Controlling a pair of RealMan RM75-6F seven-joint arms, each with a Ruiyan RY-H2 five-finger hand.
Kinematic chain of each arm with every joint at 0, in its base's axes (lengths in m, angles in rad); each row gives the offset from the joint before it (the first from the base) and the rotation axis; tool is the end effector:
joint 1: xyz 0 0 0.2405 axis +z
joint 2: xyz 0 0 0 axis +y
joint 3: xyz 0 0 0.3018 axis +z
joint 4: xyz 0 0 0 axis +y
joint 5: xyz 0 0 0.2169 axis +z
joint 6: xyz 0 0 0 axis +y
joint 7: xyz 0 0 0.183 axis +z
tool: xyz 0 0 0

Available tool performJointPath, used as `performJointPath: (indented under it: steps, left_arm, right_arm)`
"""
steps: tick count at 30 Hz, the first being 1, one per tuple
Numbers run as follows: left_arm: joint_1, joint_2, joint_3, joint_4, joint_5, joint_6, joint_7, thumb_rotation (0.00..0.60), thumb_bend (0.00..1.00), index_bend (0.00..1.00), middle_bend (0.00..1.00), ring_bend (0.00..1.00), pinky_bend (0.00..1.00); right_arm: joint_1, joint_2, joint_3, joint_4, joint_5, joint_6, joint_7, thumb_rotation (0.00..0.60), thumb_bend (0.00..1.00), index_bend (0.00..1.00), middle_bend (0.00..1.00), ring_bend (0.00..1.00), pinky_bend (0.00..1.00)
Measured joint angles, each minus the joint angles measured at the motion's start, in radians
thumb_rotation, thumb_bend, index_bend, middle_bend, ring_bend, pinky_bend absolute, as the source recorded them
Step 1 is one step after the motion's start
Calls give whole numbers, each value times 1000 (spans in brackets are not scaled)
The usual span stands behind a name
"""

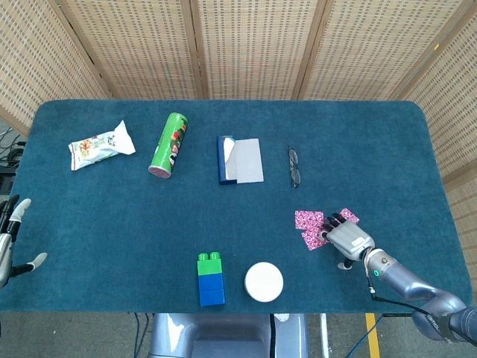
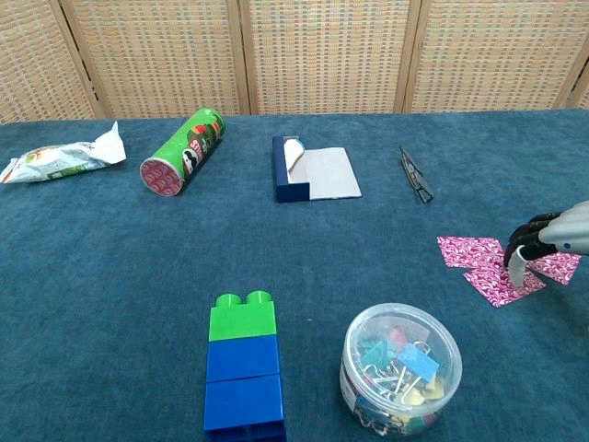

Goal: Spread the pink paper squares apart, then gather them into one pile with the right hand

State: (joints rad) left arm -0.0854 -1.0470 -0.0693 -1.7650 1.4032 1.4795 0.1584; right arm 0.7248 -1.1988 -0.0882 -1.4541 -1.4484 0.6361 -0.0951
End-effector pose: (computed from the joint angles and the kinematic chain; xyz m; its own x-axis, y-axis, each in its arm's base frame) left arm -0.3412 0.2255 0.1915 0.4563 0.0072 0.8898 0.8872 0.0724 -0.4556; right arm -0.2992 -0.3662 0.0274 0.7524 -0.4758 0.4555 -0.6587 -0.5427 0.5212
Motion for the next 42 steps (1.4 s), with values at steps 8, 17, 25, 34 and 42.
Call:
performJointPath:
  steps: [8, 17, 25, 34, 42]
  left_arm:
    - [-1, -2, 0, 1, 0, -1, 1, 600, 175, 36, 0, 0, 0]
    - [-5, -4, 1, 2, 6, -5, 1, 600, 175, 36, 0, 0, 0]
    - [-5, -4, 1, 2, 9, -4, 1, 600, 175, 35, 0, 0, 0]
    - [-5, -4, 2, -3, 14, -1, 3, 600, 175, 35, 0, 0, 0]
    - [2, 0, 4, 3, 12, 6, -11, 600, 176, 35, 0, 0, 0]
  right_arm:
    - [-5, 11, -9, -16, -4, -1, -1, 600, 231, 272, 177, 0, 7]
    - [-17, 37, -22, -61, -8, 9, -8, 600, 231, 272, 182, 0, 7]
    - [-29, 60, -27, -92, -3, 20, -18, 600, 234, 272, 182, 0, 7]
    - [-36, 62, 26, -104, -8, 97, 20, 600, 229, 308, 176, 0, 7]
    - [-25, -8, 86, -48, 43, 117, 28, 600, 232, 330, 176, 0, 7]
